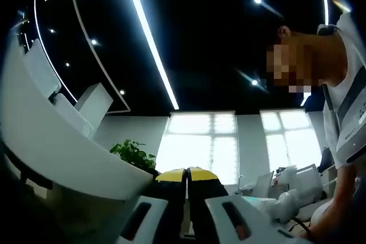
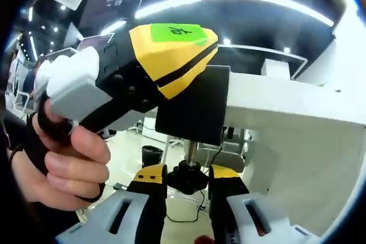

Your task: Clamp the fixed fixture on the desktop, loosen the retaining clip, secure it to the edge of the desk, and tighten the retaining clip.

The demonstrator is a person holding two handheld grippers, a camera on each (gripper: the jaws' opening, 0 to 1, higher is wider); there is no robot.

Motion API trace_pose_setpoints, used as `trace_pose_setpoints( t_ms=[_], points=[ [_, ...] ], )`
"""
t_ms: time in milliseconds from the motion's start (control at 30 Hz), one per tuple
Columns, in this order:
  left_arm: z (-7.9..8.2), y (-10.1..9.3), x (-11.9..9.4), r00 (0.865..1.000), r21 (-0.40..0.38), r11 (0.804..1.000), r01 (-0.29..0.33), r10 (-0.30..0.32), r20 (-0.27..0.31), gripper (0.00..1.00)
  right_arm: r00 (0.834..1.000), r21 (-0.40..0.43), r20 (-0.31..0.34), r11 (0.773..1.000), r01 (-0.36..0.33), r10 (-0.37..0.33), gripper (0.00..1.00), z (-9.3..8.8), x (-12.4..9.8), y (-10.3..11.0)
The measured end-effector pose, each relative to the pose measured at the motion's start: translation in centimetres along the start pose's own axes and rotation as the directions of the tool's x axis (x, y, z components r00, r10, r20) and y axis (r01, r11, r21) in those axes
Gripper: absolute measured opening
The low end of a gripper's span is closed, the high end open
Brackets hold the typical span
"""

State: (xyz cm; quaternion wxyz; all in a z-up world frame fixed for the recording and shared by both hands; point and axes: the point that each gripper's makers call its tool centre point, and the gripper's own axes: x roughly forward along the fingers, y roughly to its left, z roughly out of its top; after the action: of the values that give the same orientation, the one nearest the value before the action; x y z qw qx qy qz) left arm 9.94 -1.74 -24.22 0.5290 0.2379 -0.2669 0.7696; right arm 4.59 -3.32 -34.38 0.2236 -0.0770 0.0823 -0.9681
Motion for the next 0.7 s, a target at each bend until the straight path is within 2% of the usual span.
trace_pose_setpoints(
  t_ms=[133,233,267,300,467,600,667,700],
  points=[
    [0.0,0.2,0.0,1.0,-0.002,1.0,0.0,0.0,0.0,0.01,0.997,0.0,0.024,0.998,-0.067,0.067,0.28,0.1,0.0,0.5],
    [0.0,0.2,0.1,1.0,0.0,1.0,-0.001,0.001,-0.001,0.01,0.986,0.016,0.058,0.987,-0.161,0.159,0.27,0.3,0.0,1.1],
    [0.0,0.3,0.1,1.0,0.0,1.0,0.0,0.0,-0.002,0.01,0.982,0.016,0.062,0.984,-0.178,0.176,0.27,0.1,-0.3,0.6],
    [0.0,0.2,0.0,1.0,0.0,1.0,0.001,-0.001,-0.002,0.01,0.972,0.018,0.069,0.974,-0.227,0.225,0.27,0.1,-0.5,0.5],
    [0.1,0.2,0.0,1.0,-0.002,1.0,0.005,-0.005,0.004,0.01,0.94,0.021,0.083,0.943,-0.333,0.33,0.27,0.2,-0.5,0.8],
    [0.0,0.1,0.1,1.0,-0.001,1.0,0.007,-0.007,0.002,0.01,0.931,0.025,0.084,0.933,-0.359,0.356,0.28,0.2,-0.3,0.7],
    [0.0,0.0,0.1,1.0,-0.001,1.0,0.007,-0.007,0.001,0.01,0.936,0.038,0.075,0.937,-0.348,0.345,0.28,0.2,-0.5,0.7],
    [0.0,0.0,0.1,1.0,0.0,1.0,0.007,-0.007,0.0,0.01,0.946,0.036,0.099,0.949,-0.314,0.31,0.3,0.7,-0.7,0.3]
  ],
)
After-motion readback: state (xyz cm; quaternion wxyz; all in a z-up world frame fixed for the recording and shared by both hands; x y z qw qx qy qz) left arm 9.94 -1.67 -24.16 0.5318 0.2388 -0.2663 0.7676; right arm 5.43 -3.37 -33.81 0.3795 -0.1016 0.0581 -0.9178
